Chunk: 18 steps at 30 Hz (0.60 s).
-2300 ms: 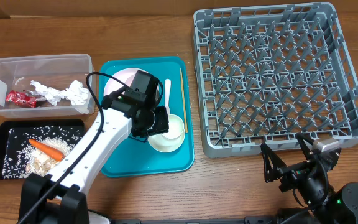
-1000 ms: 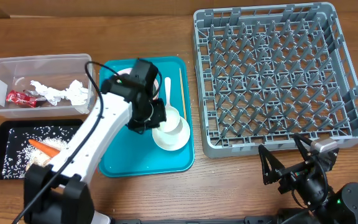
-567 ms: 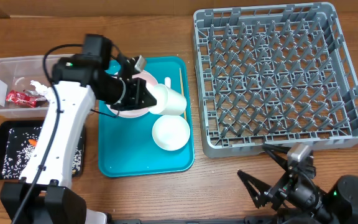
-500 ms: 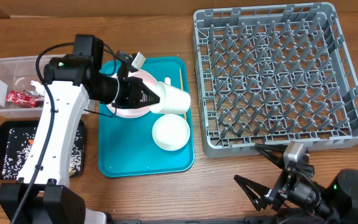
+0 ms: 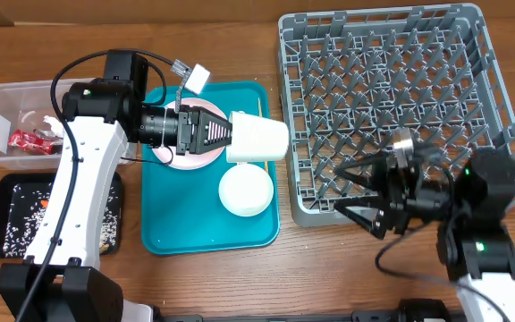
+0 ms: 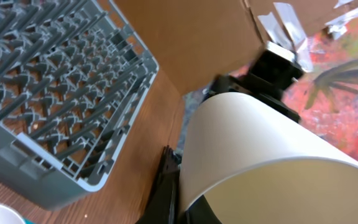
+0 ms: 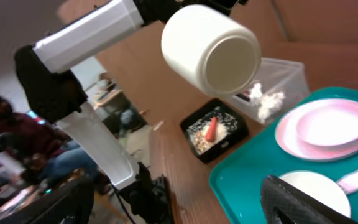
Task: Sort waste into correct bins and load items into the dishwasher rack
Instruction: 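Lift the cup and hold it sideways toward the right gripper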
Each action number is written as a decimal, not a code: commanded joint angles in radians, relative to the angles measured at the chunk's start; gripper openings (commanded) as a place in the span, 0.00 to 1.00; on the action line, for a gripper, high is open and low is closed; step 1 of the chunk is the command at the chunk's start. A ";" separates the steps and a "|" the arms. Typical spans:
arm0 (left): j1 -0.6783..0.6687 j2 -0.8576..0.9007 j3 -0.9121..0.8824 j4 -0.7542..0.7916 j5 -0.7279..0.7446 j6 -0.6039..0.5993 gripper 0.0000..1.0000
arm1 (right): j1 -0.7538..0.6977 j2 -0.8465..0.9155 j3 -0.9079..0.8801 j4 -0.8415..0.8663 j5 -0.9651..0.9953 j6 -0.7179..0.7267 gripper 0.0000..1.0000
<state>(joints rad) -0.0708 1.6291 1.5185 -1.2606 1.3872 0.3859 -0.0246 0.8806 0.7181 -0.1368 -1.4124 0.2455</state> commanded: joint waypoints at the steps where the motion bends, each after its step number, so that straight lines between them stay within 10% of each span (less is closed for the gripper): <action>1: -0.032 -0.021 0.021 0.005 0.072 0.069 0.04 | 0.003 0.079 0.015 0.061 -0.101 0.066 0.88; 18: -0.093 -0.019 0.011 -0.010 0.076 0.076 0.04 | 0.111 0.197 0.015 0.351 0.032 0.287 0.90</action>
<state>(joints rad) -0.1452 1.6291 1.5185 -1.2655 1.4357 0.4446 0.0628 1.0847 0.7189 0.1883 -1.4548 0.4240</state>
